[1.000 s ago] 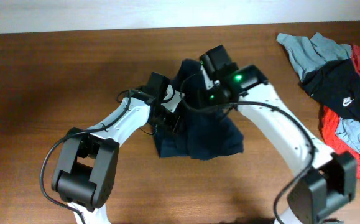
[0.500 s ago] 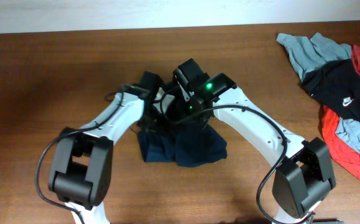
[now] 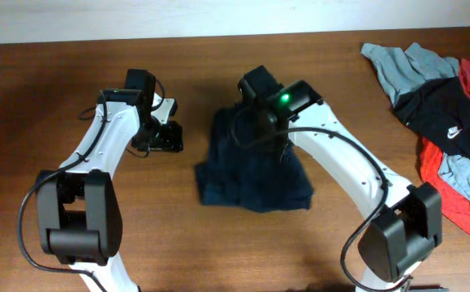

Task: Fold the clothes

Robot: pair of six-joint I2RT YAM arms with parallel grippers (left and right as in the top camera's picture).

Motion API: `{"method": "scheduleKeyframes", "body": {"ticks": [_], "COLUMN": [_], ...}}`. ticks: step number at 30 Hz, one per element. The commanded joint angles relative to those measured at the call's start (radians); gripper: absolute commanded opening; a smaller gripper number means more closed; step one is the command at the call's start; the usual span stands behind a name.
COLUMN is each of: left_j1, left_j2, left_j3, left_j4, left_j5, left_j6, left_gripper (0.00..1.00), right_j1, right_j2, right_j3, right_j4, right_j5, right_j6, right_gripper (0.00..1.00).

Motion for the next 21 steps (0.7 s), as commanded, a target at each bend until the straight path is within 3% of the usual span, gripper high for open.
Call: {"method": "scheduleKeyframes", "body": {"ticks": [1,21], "left_j1": [-0.001,-0.001], "left_j2": [0.009,0.009], "left_j3": [0.010,0.010], "left_j4": [0.013,0.009], "left_j5": [0.015,-0.029], "left_j6": [0.008,0.008], "left_gripper": [0.61,0.61], "right_j1": [0.005,0.302], "right_j2": [-0.032,0.335], "right_j3": [0.050,0.042], "right_j4": [-0.018,0.104], "right_j5": [0.161,0.091], "right_j6": [0.002,0.127], "right_gripper": [0.04,0.07]}}
